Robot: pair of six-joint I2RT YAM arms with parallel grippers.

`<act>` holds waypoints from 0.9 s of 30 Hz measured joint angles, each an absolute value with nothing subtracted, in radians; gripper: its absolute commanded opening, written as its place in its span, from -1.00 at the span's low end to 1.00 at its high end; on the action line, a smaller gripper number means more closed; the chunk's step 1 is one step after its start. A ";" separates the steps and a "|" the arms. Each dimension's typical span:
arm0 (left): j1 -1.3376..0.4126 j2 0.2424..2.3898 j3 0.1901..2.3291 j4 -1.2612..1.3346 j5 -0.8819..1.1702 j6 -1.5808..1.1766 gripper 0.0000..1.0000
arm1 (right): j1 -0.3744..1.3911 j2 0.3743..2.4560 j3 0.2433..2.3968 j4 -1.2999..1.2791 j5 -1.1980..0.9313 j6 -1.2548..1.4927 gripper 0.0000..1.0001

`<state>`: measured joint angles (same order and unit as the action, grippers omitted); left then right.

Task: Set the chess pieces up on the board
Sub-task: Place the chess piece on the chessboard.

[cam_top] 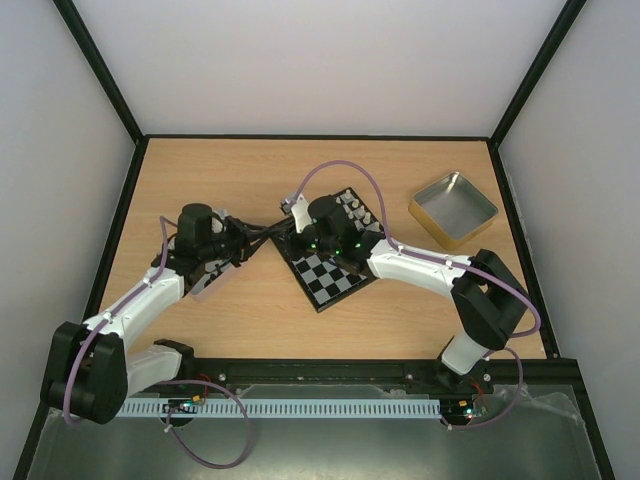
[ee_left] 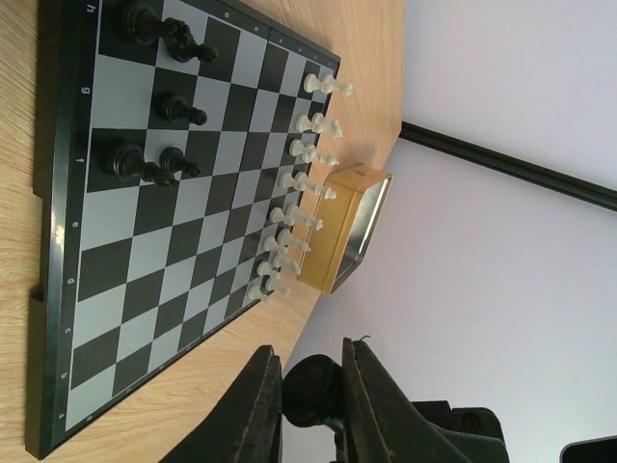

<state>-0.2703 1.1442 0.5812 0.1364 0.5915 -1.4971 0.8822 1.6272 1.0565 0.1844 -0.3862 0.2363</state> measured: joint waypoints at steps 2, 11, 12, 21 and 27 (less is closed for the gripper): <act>-0.270 1.144 0.581 0.136 0.595 -1.501 -0.69 | 0.882 1.627 1.056 0.184 -0.386 0.240 -0.73; -0.270 1.144 0.580 0.137 0.606 -1.512 -0.69 | 0.882 1.630 1.056 0.184 -0.380 0.242 -0.57; -0.270 1.144 0.580 0.137 0.607 -1.512 -0.69 | 0.882 1.631 1.056 0.184 -0.381 0.238 -0.63; -0.270 1.140 0.579 0.136 0.628 -1.512 -0.69 | 0.881 1.634 1.057 0.183 -0.405 0.164 -0.76; -0.270 1.140 0.576 0.136 0.662 -1.505 -0.69 | 0.881 1.634 1.058 0.162 -0.412 0.111 -0.70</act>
<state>-0.2703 1.1397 0.5762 0.1356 0.6624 -1.5051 0.8810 1.6337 1.0576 0.1616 -0.4118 0.1108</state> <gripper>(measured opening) 0.156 0.157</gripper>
